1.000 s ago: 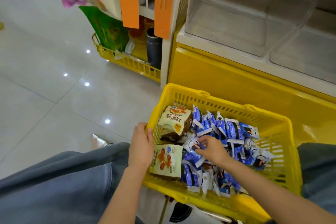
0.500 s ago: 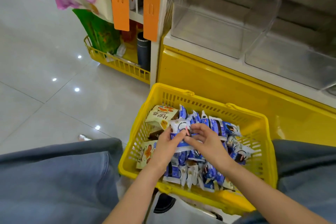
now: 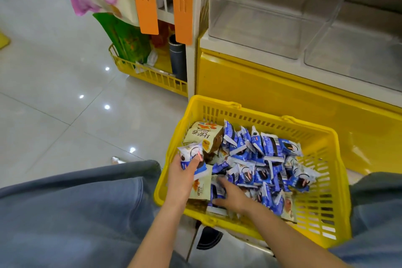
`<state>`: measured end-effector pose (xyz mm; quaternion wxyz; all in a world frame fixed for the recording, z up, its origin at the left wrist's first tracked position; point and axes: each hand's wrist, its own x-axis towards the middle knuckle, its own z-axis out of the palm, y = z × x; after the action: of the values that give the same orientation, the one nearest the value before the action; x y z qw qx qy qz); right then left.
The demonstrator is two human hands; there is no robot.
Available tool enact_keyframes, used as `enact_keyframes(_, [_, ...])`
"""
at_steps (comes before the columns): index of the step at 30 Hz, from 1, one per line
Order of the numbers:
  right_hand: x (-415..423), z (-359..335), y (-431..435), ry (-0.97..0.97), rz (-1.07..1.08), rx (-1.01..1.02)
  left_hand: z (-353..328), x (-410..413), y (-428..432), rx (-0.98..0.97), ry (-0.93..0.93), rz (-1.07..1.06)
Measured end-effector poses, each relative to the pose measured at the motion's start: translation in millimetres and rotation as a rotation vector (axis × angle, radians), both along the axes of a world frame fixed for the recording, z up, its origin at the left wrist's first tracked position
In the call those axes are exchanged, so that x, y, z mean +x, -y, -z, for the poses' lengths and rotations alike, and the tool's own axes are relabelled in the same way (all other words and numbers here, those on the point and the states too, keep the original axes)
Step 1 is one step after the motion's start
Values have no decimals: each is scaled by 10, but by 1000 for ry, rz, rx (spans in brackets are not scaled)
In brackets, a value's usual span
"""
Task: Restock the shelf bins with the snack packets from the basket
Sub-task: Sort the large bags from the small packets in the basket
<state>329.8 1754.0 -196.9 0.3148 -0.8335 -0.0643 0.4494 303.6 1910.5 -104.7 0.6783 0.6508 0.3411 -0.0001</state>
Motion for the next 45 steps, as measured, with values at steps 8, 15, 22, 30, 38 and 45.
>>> enact_keyframes(8, [180, -97, 186, 141, -54, -13, 89, 62, 14, 27, -66, 10])
enact_keyframes(15, [408, -767, 456, 81, -41, 262, 207, 127, 128, 156, -30, 231])
enact_keyframes(22, [709, -1026, 292, 129, 85, 342, 121, 108, 240, -372, -223, 508])
enact_keyframes(30, [798, -775, 0, 325, 273, 415, 164, 140, 160, -168, -113, 201])
enact_keyframes(38, [620, 3, -16, 216, 4, 45, 146, 222, 0, -137, -114, -4])
enact_keyframes(45, [682, -172, 137, 371, 27, -60, 83, 235, 40, -101, -119, 48])
